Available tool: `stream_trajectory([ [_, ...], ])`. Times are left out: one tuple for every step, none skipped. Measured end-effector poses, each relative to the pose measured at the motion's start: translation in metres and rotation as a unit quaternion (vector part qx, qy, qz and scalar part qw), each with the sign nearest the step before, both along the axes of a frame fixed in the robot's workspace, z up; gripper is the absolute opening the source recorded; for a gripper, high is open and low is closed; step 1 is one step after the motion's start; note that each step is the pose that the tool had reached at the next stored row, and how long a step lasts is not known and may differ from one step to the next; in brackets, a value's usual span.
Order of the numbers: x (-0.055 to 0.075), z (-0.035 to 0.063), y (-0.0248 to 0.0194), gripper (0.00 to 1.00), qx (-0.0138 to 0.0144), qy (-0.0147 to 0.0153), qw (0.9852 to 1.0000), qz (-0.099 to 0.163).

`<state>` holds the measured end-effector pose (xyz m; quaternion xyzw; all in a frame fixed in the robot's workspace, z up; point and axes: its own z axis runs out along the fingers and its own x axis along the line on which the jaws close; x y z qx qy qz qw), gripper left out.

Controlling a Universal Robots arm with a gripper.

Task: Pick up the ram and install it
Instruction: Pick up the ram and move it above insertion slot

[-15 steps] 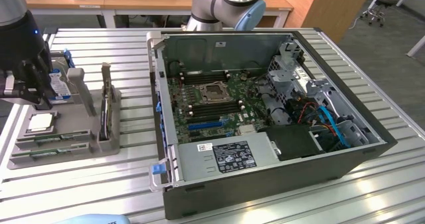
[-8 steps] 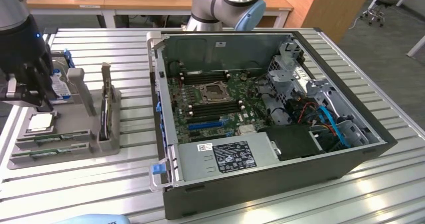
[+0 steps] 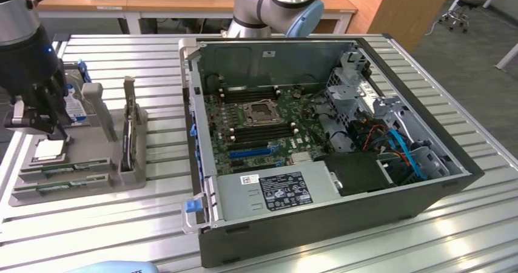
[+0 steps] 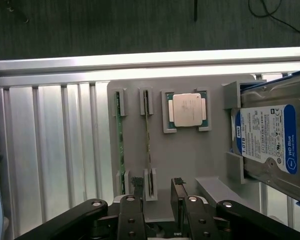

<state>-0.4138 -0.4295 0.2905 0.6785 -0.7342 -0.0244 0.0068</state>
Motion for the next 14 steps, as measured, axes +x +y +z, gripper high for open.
stream_trajectory([
  [0.0, -0.0013, 0.0, 0.35, 0.0, 0.0, 1.0, 0.0],
  [0.0, -0.0025, 0.0, 0.35, 0.0, 0.0, 1.0, 0.0],
  [0.0, -0.0033, 0.0, 0.35, 0.0, 0.0, 1.0, 0.0],
  [0.0, -0.0033, -0.0001, 0.35, -0.0001, 0.0001, 1.0, 0.0],
  [0.0, -0.0034, -0.0006, 0.35, 0.0, 0.0, 1.0, 0.0],
  [0.0, -0.0035, -0.0016, 0.35, 0.0, 0.0, 1.0, 0.0],
  [0.0, -0.0035, -0.003, 0.35, 0.0, 0.0, 1.0, 0.0],
  [0.0, -0.0035, -0.0046, 0.35, 0.0, 0.0, 1.0, 0.0],
  [0.0, -0.0035, -0.0064, 0.35, 0.0, 0.0, 1.0, 0.0],
  [0.0, -0.0035, -0.0082, 0.35, 0.0, 0.0, 1.0, 0.0],
  [0.0, -0.0036, -0.0101, 0.35, 0.0, -0.0001, 1.0, 0.0],
  [0.0, -0.0036, -0.0121, 0.35, 0.0, 0.0, 1.0, 0.0],
  [0.0, -0.0036, -0.014, 0.35, 0.0, 0.0, 1.0, 0.0],
  [0.0, -0.0036, -0.0161, 0.35, 0.0, 0.0, 1.0, 0.0],
])
